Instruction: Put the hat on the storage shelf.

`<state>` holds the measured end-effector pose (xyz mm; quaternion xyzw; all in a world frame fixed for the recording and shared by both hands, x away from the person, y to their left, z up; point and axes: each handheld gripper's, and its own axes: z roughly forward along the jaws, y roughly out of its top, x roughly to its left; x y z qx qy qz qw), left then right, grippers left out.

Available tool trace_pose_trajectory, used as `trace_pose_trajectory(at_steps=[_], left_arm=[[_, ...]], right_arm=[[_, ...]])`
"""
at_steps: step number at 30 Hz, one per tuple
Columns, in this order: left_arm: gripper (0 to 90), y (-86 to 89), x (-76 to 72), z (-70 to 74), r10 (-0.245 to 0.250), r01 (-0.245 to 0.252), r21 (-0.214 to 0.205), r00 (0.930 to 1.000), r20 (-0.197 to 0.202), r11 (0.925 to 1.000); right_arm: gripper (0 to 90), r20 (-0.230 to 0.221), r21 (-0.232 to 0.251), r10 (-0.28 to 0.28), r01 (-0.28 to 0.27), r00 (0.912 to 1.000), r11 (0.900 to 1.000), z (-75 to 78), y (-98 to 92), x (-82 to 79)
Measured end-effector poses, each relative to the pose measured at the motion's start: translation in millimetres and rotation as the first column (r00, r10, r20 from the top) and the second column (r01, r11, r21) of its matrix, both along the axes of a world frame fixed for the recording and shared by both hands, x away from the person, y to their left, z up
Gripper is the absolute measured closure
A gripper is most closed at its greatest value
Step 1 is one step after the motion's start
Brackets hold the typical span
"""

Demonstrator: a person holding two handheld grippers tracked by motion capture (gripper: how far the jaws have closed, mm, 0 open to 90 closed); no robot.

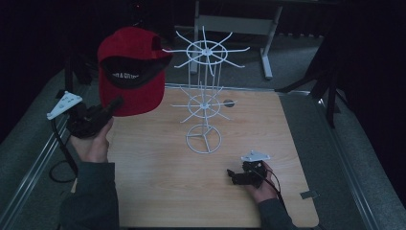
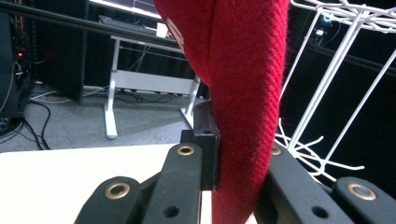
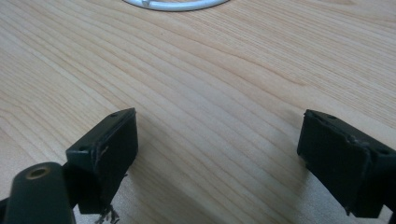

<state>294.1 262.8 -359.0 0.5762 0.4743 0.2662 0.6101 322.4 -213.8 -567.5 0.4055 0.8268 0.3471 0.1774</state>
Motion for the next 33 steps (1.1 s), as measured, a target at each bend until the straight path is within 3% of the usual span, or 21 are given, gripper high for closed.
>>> trace_pose_trajectory(at_steps=[5,17,33], left_arm=[[85.6,0.7,-2.3,0.7,0.026,-0.026,0.014,0.9995,0.017,0.9996],[85.6,3.7,-10.6,4.5,0.048,-0.046,-0.02,0.995,0.087,0.9987],[85.6,-2.1,-17.5,7.3,0.031,-0.027,-0.032,0.9908,0.132,0.9991]], right_arm=[[12.2,-0.001,0.001,-0.001,0.001,1.0,1.0,0.0,0.1,-0.1],[12.1,-0.002,0.001,-0.001,0.001,1.0,1.0,0.0,0.1,-0.1],[12.1,-0.002,-0.001,0.0,0.0,1.0,1.0,0.0,0.0,-0.1]])
